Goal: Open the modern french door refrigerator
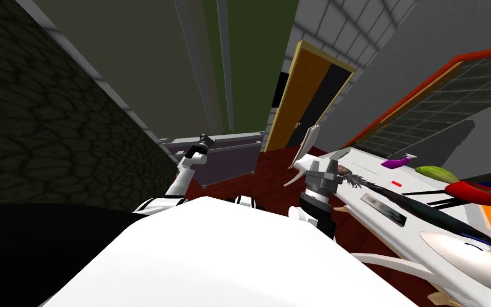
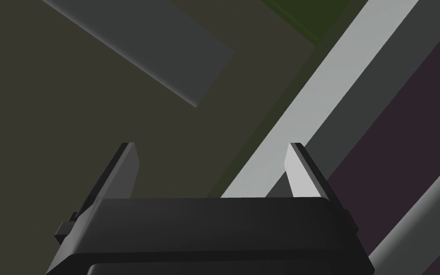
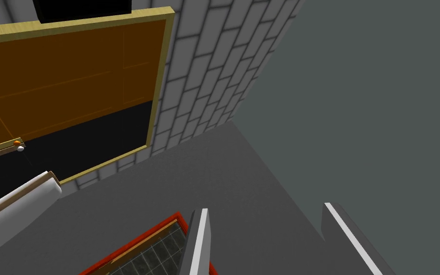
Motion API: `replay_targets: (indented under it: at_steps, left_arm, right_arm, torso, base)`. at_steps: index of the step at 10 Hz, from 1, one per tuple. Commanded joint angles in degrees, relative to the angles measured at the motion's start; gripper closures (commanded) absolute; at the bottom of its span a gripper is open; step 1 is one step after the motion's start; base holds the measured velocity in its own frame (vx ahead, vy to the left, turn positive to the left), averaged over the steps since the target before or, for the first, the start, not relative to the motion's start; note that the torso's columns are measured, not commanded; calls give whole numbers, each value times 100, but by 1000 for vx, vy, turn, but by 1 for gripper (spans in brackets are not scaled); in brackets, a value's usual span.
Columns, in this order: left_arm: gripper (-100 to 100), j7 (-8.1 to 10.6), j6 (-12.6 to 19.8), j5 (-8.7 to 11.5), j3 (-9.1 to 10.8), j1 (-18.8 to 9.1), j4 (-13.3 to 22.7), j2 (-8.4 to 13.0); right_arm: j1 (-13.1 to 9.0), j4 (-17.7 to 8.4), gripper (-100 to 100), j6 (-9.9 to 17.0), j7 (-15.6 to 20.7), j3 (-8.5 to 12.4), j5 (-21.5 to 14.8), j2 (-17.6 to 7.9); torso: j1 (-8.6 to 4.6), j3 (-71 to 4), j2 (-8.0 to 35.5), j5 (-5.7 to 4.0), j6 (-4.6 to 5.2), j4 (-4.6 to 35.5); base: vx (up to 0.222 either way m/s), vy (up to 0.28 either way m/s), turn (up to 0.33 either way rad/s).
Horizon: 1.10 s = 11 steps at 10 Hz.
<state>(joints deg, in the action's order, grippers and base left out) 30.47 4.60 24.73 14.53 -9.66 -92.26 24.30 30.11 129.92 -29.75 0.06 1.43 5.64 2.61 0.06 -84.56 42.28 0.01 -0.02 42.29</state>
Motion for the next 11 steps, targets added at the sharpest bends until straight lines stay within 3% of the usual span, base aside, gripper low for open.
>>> replay_targets:
  at_steps: [1, 8, 11]
  left_arm:
    - [-100, 228, 325, 182, 151, -339, 373, 219]
    - [-100, 798, 1034, 646, 503, -1153, 1282, 851]
    - [-100, 815, 1056, 656, 512, -1194, 1324, 875]
  right_arm:
    - [0, 0, 0, 0, 0, 0, 0, 0]
    - [0, 0, 0, 0, 0, 0, 0, 0]
    - [0, 0, 0, 0, 0, 0, 0, 0]
  torso:
    - [0, -3, -3, 1, 3, -1]
    - [4, -1, -1, 2, 1, -1]
    - [4, 0, 1, 2, 1, 0]
  base:
    - [6, -84, -61]
    - [-7, -85, -37]
    - [-4, -31, -11]
